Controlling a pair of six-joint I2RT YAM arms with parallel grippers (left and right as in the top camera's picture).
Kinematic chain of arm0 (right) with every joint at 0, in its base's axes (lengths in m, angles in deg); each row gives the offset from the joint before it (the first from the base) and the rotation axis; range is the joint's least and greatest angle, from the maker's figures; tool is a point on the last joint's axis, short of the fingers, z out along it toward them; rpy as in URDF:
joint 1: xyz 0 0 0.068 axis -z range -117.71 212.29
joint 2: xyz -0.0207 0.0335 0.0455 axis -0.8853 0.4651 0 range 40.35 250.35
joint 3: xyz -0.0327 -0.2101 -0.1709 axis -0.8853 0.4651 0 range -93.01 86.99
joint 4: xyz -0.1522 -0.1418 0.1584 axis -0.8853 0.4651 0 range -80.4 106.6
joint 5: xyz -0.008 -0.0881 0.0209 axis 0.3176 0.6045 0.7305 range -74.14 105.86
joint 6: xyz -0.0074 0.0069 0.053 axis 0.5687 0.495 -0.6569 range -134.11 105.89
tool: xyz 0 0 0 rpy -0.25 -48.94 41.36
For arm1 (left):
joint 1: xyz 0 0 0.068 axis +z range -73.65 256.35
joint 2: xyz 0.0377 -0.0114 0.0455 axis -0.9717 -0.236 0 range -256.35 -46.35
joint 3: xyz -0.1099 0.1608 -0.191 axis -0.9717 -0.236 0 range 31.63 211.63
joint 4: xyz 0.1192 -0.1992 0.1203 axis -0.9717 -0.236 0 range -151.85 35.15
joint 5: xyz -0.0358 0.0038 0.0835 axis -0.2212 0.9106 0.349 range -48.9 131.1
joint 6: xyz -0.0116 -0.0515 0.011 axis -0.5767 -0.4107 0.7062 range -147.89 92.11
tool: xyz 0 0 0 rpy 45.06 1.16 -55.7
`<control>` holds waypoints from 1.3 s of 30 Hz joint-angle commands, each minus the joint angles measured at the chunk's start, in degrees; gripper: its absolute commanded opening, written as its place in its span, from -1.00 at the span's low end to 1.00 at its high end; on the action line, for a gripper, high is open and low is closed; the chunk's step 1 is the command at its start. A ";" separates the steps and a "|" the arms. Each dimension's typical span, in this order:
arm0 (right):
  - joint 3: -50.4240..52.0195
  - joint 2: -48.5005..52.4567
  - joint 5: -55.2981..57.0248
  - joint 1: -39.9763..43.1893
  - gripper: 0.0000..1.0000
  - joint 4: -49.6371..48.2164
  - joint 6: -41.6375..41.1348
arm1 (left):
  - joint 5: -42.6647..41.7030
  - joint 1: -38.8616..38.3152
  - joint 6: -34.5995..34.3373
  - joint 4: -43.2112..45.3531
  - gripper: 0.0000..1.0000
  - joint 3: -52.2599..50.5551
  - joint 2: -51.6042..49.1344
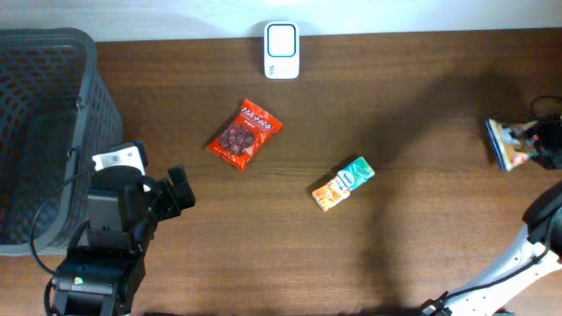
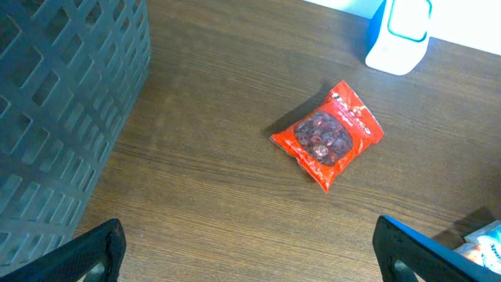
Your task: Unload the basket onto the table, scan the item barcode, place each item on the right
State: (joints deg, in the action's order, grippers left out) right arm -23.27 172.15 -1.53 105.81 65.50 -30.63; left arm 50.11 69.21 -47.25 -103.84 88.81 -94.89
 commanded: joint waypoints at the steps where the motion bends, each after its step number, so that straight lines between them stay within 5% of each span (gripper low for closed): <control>1: -5.88 -2.78 -3.04 -0.31 0.29 1.60 -0.24 | -0.20 0.28 -0.55 0.07 0.98 -0.15 0.26; 4: -12.11 -5.57 -3.74 -0.42 0.34 6.21 -0.24 | -0.20 0.28 -0.55 0.07 0.98 -0.15 0.26; 9: -14.47 -9.01 -23.37 -1.75 0.65 13.79 4.52 | -0.20 0.28 -0.55 0.07 0.98 -0.15 0.28; 15: -12.17 -8.74 -22.38 -17.75 0.68 28.11 28.52 | -0.20 0.28 -0.55 0.07 0.99 -0.15 0.26; 16: -11.72 -8.55 -21.79 -22.08 0.68 27.65 28.50 | -0.20 0.28 -0.55 0.07 0.98 -0.15 0.26; 17: -10.95 -8.44 -21.81 -26.08 0.94 27.32 28.46 | -0.20 0.28 -0.55 0.07 0.98 -0.15 0.26; 23: 0.66 -8.44 -16.61 -42.01 0.97 27.52 21.55 | -0.22 0.28 -0.55 0.07 0.98 -0.15 0.26; 27: 7.93 -8.59 -16.59 -43.74 0.97 24.20 15.78 | -0.20 0.28 -0.55 0.07 0.98 -0.15 0.26; 35: 9.25 -16.81 -9.97 -48.26 0.97 25.38 17.57 | -0.20 0.28 -0.52 0.07 0.98 -0.15 0.26; 39: 9.25 -16.06 -13.44 -56.02 0.97 12.61 14.29 | -0.20 0.28 -0.55 0.07 0.98 -0.15 0.26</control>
State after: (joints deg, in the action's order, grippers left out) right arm -14.16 155.72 -13.13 54.21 83.44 -13.93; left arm 50.11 69.21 -47.25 -103.84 88.81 -94.89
